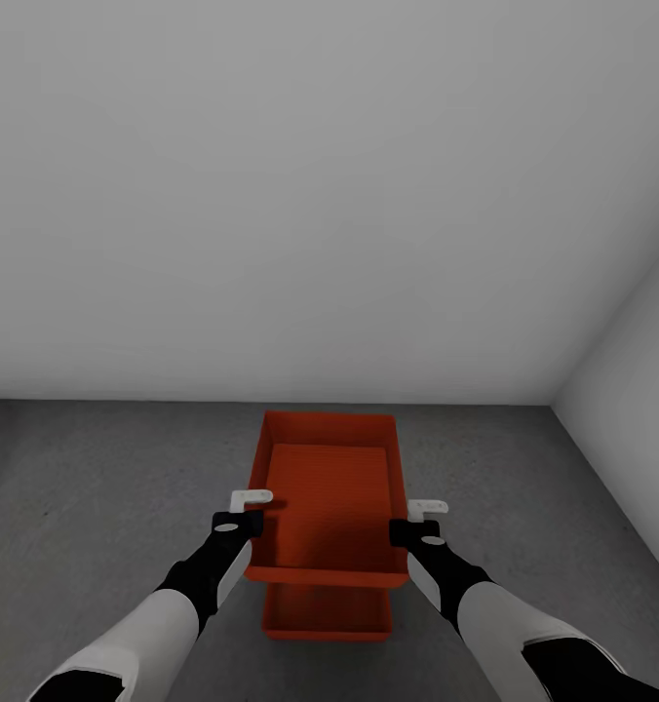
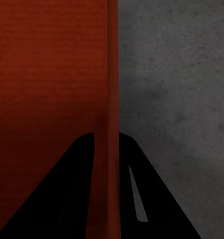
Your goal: Move the two storage containers from the living room to the garage. In the garage, place one container on the floor and stack the other container on top of it (either order is fine).
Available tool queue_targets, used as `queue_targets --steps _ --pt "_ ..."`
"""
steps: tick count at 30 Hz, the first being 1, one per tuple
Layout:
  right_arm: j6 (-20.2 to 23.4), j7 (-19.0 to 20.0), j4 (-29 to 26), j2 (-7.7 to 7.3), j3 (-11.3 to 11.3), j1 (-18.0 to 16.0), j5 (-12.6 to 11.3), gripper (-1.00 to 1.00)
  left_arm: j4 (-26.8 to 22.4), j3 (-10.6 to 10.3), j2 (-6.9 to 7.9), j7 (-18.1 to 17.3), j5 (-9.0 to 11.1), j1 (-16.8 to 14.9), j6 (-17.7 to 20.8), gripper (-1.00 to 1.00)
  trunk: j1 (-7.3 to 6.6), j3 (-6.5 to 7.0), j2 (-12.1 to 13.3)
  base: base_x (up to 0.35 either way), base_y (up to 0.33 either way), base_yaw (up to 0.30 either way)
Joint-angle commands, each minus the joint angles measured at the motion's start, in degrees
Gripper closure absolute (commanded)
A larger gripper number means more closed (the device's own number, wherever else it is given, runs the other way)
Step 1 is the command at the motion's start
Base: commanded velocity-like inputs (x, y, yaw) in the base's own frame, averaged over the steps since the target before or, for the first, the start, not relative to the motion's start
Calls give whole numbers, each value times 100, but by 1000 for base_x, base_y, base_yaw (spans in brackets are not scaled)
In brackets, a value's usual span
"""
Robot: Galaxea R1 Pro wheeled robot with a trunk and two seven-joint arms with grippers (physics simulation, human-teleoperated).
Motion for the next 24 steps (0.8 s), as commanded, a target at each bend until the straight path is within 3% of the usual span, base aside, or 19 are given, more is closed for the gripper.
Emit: queue_targets --steps 1,24 --pt "-43 -33 -23 -148 -73 -5 49 100 1 310 86 164 9 -3 58 100 23 -23 -46 0 0 0" --pt "-41 -31 -23 -148 -78 -5 49 100 2 310 86 164 9 -3 61 100 528 -436 -969 0 0 0"
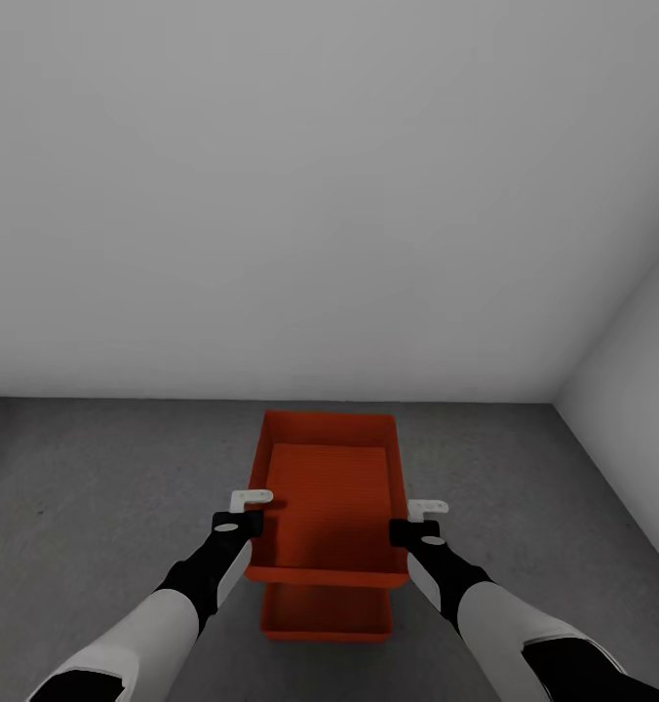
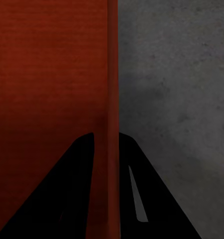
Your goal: Move the two storage containers from the living room to the garage. In the garage, place one container on the floor and stack the other container on top of it (either order is fine).
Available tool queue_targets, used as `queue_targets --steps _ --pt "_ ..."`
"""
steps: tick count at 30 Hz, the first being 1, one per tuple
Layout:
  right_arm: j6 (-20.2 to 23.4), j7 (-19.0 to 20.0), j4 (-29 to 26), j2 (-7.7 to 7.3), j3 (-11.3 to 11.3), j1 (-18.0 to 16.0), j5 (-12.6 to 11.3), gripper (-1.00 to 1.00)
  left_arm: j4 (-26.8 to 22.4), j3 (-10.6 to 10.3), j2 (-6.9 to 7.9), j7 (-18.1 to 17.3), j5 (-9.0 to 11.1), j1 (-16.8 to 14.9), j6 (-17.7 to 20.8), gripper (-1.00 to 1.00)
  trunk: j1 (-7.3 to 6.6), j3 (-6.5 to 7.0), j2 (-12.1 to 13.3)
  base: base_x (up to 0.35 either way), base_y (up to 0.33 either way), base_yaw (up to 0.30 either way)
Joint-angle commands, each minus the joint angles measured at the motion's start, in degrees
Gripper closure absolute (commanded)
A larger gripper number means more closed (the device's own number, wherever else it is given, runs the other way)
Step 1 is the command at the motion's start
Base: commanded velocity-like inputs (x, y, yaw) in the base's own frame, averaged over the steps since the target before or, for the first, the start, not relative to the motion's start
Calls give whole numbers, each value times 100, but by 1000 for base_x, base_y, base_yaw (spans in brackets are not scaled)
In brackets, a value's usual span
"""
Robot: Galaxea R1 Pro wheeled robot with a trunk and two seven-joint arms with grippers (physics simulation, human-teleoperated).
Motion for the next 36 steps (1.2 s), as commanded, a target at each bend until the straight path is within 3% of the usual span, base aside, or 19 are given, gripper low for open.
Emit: queue_targets --steps 1,6,7,13,22,36 --pt "-47 -30 -23 -147 -76 -5 48 100 1 311 87 162 8 -2 58 100 23 -23 -45 0 0 0" --pt "-41 -27 -23 -149 -79 -5 48 100 1 311 87 162 8 -2 57 100 133 -112 -246 0 0 0" --pt "-43 -36 -24 11 43 -5 -84 100 -43 -16 2 48 66 16 23 100 132 -112 -245 0 0 0" --pt "-57 -33 -29 -9 102 -5 -103 100 -37 -13 1 50 -4 15 23 100 132 -112 -245 0 0 0" --pt "-88 -26 -15 -32 336 -5 -371 100 -36 -14 -1 50 -37 15 28 100 132 -112 -245 0 0 0" --pt "-87 -26 -12 -33 376 -5 -408 100 -34 -12 2 63 -15 15 27 100 132 -112 -245 0 0 0"
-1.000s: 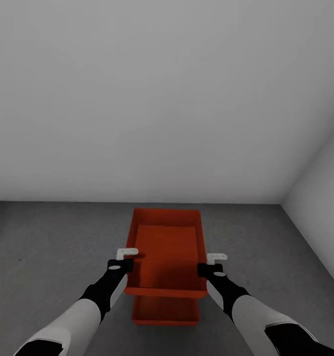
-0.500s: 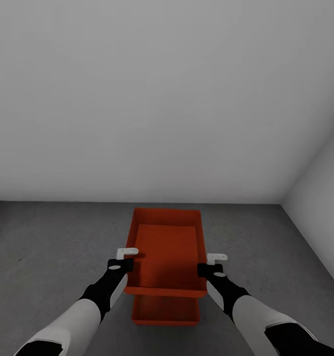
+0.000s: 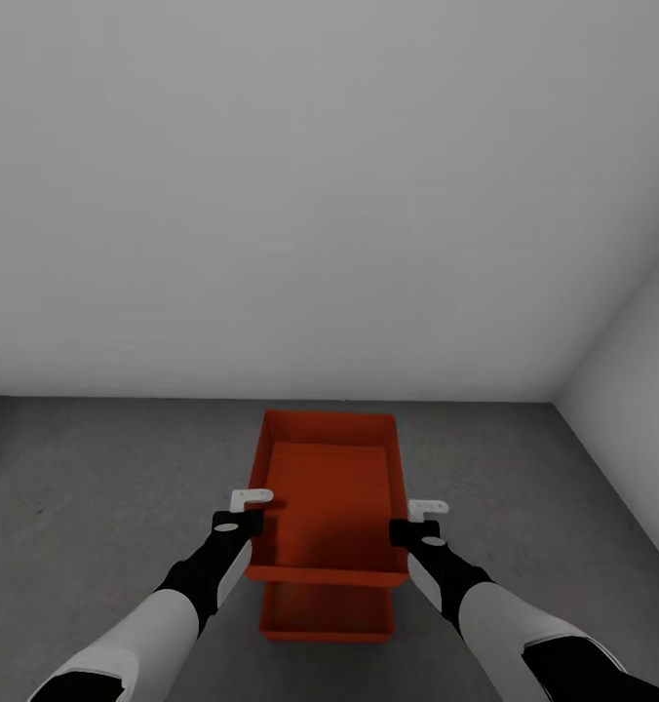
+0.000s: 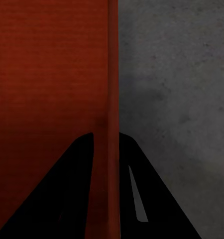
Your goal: Move the two storage containers from the living room to the garage. In the garage, place one container on the floor and stack the other container on top of it (either order is fine).
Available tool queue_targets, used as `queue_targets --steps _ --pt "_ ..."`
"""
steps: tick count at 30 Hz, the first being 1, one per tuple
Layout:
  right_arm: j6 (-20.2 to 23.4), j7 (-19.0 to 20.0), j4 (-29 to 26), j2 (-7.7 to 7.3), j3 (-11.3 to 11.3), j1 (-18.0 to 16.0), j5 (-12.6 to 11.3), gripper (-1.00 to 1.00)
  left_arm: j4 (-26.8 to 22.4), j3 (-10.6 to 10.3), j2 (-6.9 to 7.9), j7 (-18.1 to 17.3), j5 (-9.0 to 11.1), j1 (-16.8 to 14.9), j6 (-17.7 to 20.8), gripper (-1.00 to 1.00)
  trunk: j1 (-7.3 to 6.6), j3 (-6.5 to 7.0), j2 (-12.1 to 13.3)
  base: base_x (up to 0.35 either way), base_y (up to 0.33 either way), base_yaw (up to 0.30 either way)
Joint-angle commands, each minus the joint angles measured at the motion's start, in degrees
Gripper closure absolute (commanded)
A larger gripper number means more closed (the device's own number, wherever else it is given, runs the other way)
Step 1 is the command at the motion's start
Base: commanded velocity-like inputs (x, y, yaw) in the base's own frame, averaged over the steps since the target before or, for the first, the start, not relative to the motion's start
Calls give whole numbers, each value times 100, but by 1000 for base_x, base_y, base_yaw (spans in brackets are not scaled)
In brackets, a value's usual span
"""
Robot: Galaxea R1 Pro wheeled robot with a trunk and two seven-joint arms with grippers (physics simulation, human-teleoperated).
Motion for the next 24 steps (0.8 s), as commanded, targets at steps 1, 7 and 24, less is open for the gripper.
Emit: queue_targets --steps 1,7,24 --pt "-9 -11 -31 1 16 -6 -27 100 6 -38 7 75 59 1 46 100 0 -5 -3 -6 0 0" --pt "-8 -11 -57 1 -296 -6 339 100 18 -34 11 76 657 1 42 100 0 -5 -3 -113 0 0" --pt "-7 -5 -57 1 -303 -6 363 100 24 -34 44 76 705 1 33 100 0 -5 -3 -74 0 0"
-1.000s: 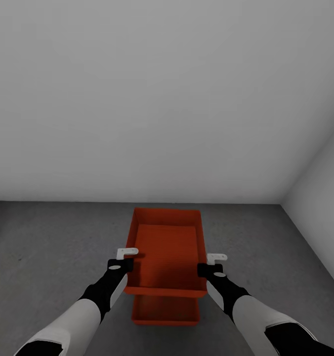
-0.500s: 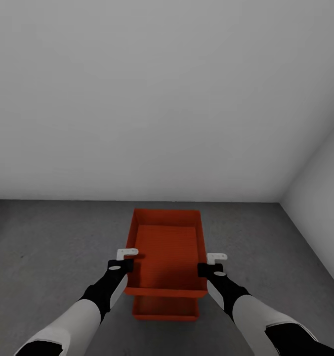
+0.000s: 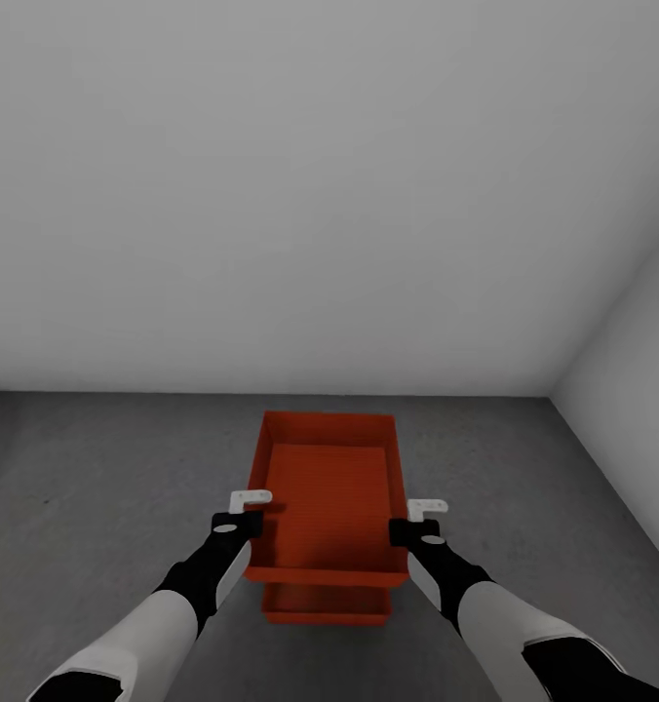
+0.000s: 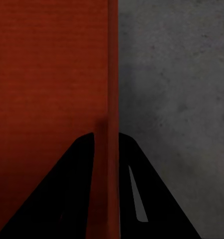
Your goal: Move the two storage containers from the living room to the garage. In the garage, place one container on the floor and stack the other container on top of it (either order is fine).
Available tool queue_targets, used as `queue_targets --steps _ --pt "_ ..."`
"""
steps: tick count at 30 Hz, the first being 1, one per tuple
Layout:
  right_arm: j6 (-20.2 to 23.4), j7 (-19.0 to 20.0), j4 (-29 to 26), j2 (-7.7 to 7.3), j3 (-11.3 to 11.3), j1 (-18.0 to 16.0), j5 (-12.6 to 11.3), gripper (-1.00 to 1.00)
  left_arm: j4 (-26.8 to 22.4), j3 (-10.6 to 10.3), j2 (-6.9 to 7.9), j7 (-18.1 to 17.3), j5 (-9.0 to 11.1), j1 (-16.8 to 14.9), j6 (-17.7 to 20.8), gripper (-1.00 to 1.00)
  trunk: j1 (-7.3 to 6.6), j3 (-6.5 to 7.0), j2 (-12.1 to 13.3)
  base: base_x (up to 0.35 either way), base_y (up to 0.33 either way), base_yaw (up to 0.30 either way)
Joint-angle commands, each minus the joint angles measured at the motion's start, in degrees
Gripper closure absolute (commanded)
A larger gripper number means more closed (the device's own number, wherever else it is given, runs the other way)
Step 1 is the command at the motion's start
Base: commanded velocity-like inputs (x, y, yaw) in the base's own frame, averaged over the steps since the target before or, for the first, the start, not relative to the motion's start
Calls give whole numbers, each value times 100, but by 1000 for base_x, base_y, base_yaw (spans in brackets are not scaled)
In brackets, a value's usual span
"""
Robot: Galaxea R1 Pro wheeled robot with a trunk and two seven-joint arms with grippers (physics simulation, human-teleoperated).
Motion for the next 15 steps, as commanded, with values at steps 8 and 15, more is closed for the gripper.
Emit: queue_targets --steps 8,15 --pt "-92 -26 -21 -26 -24 -3 24 100 0 66 11 69 534 -5 41 100 0 -4 -3 -131 0 0" --pt "-90 -108 -21 -31 -30 -3 24 100 38 62 7 68 538 -5 41 100 0 -4 -3 -36 0 0"
